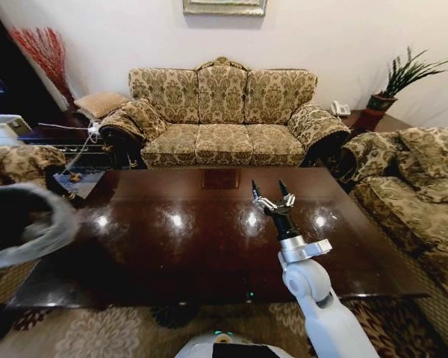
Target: Move to the front of the table and place the trash on the table into the trash bin.
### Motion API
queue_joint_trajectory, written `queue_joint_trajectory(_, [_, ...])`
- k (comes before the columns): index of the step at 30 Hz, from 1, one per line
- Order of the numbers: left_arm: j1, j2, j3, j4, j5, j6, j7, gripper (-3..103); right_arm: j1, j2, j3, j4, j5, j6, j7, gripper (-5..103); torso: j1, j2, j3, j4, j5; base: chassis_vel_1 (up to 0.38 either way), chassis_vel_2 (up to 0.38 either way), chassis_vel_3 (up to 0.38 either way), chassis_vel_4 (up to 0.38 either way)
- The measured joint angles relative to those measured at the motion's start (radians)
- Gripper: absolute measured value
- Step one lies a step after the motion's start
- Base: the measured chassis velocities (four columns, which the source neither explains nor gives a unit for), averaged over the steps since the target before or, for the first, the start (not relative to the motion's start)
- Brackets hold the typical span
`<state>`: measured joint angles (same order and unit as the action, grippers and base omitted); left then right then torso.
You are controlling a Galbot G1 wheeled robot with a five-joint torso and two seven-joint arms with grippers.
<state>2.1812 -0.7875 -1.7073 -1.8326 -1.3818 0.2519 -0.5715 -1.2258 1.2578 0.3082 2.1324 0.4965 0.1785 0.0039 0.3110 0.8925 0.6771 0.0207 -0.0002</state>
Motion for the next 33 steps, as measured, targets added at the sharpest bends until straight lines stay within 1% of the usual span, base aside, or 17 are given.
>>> queue_joint_trajectory(1, [-0.010,-0.027,-0.002,0.024,0.001,-0.025,-0.040,2,0.009,0.010,-0.006,-0.008,0.002,0.010,0.011,100,-0.001,0.000,0.000,0.0002,0.0004,0.200,-0.234,-0.191,0.245])
queue_joint_trajectory(2, [-0.015,-0.051,-0.001,0.050,0.004,-0.047,-0.058,2,0.012,0.017,-0.010,-0.010,0.006,0.012,0.024,100,-0.001,0.000,0.000,0.0000,0.0003,0.200,-0.173,-0.167,0.213])
queue_joint_trajectory(3, [-0.015,-0.051,-0.001,0.050,0.004,-0.047,-0.058,2,0.012,0.017,-0.010,-0.010,0.006,0.012,0.024,100,-0.001,0.000,0.000,0.0000,0.0003,0.200,-0.173,-0.167,0.213])
queue_joint_trajectory(6, [-0.052,-0.109,0.026,0.156,0.017,-0.097,-0.095,2,0.004,0.022,-0.015,-0.023,0.005,0.015,0.034,100,-0.002,0.001,-0.001,0.0005,0.0006,0.100,-0.141,-0.116,0.098])
queue_joint_trajectory(8, [-0.061,-0.120,0.033,0.173,0.017,-0.103,-0.098,2,0.001,0.021,-0.015,-0.024,0.004,0.015,0.034,100,-0.001,0.001,-0.001,0.0006,0.0002,0.053,-0.089,-0.049,0.086])
queue_joint_trajectory(10, [-0.092,-0.159,0.063,0.233,0.017,-0.121,-0.099,2,-0.010,0.019,-0.014,-0.030,-0.003,0.015,0.035,100,-0.001,0.001,0.000,0.0000,-0.0003,0.000,0.000,0.000,0.000])
queue_joint_trajectory(11, [-0.115,-0.185,0.094,0.274,0.024,-0.134,-0.087,2,-0.015,0.019,-0.010,-0.035,-0.012,0.015,0.038,100,0.000,0.000,0.000,-0.0006,0.0010,0.000,0.000,0.000,0.000])
queue_joint_trajectory(13, [-0.135,-0.205,0.120,0.306,0.034,-0.144,-0.078,2,-0.019,0.018,-0.004,-0.038,-0.018,0.015,0.041,100,0.001,0.000,0.001,-0.0005,0.0005,-0.041,0.017,0.028,-0.072])
queue_joint_trajectory(17, [-0.261,-0.301,0.249,0.424,0.056,-0.165,-0.057,2,-0.041,-0.010,0.051,-0.040,-0.015,0.010,0.048,100,0.001,0.000,0.000,-0.0005,-0.0004,-0.026,0.021,0.017,-0.032])
queue_joint_trajectory(18, [-0.261,-0.301,0.249,0.424,0.056,-0.165,-0.057,2,-0.041,-0.010,0.051,-0.040,-0.015,0.010,0.048,100,0.001,0.000,0.000,-0.0005,-0.0004,0.000,0.000,0.000,0.000])
queue_joint_trajectory(19, [-0.292,-0.321,0.273,0.447,0.065,-0.167,-0.057,2,-0.045,-0.012,0.063,-0.039,-0.015,0.006,0.052,100,0.000,0.000,0.000,-0.0005,0.0004,0.000,0.000,0.000,0.000])
queue_joint_trajectory(21, [-0.371,-0.363,0.323,0.509,0.068,-0.164,-0.057,2,-0.068,-0.019,0.095,-0.007,-0.014,-0.017,0.076,100,0.000,0.000,0.000,-0.0003,0.0000,0.000,0.000,0.000,0.000])
queue_joint_trajectory(22, [-0.371,-0.363,0.323,0.509,0.068,-0.164,-0.057,2,-0.068,-0.019,0.095,-0.007,-0.014,-0.017,0.076,100,0.000,0.000,0.000,-0.0003,0.0000,0.000,0.000,0.000,0.000])
queue_joint_trajectory(25, [-0.472,-0.413,0.396,0.614,0.071,-0.161,-0.038,2,-0.101,-0.030,0.128,0.050,-0.006,-0.046,0.109,100,0.000,0.000,0.000,-0.0008,0.0007,0.000,0.000,0.000,0.000])
queue_joint_trajectory(27, [-0.484,-0.422,0.406,0.628,0.074,-0.163,-0.030,2,-0.104,-0.029,0.129,0.057,-0.007,-0.044,0.128,100,0.000,0.000,0.000,-0.0009,0.0005,0.000,0.000,0.000,0.000])
queue_joint_trajectory(28, [-0.512,-0.445,0.432,0.662,0.086,-0.167,-0.004,2,-0.107,-0.023,0.122,0.068,-0.023,-0.029,0.175,100,0.000,0.000,0.000,-0.0008,-0.0003,0.000,0.000,0.000,0.000])
queue_joint_trajectory(33, [-0.550,-0.475,0.462,0.710,0.098,-0.175,0.033,2,-0.128,-0.011,0.116,0.090,-0.067,-0.020,0.199,100,0.000,0.000,0.000,-0.0004,0.0009,0.000,0.000,0.000,0.000])
